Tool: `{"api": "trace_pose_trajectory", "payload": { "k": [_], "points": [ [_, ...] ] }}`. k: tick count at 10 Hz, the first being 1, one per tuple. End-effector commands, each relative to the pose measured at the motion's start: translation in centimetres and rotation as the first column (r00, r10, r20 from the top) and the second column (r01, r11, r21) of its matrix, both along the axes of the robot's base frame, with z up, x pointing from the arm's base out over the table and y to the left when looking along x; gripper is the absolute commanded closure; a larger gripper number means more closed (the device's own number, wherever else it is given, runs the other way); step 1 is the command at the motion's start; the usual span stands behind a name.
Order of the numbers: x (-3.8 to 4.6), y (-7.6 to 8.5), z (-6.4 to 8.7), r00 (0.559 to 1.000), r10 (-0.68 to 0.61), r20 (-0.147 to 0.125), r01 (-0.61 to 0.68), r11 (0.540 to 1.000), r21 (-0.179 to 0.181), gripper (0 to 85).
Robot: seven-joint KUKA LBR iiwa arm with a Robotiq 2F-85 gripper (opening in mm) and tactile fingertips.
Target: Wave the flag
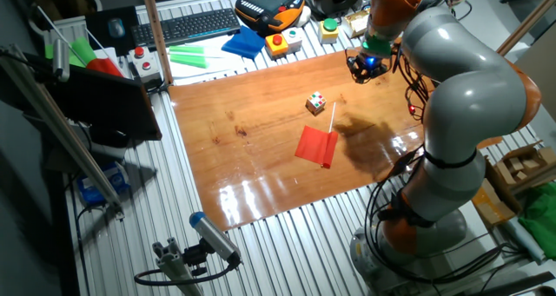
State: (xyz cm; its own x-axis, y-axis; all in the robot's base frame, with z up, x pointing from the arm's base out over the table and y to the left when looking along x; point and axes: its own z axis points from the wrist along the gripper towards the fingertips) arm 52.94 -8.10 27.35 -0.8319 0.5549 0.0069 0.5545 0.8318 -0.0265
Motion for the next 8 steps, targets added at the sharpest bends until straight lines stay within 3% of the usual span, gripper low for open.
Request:
{"api": "trace_pose_trajectory", "payload": {
  "k": [1,8],
  "points": [
    [0.01,-0.01,0.01,1.0,0.002,-0.002,-0.002,1.0,0.0,84.3],
    [0.02,0.08,-0.05,1.0,0.006,-0.03,-0.007,1.0,-0.011,84.3]
  ]
}}
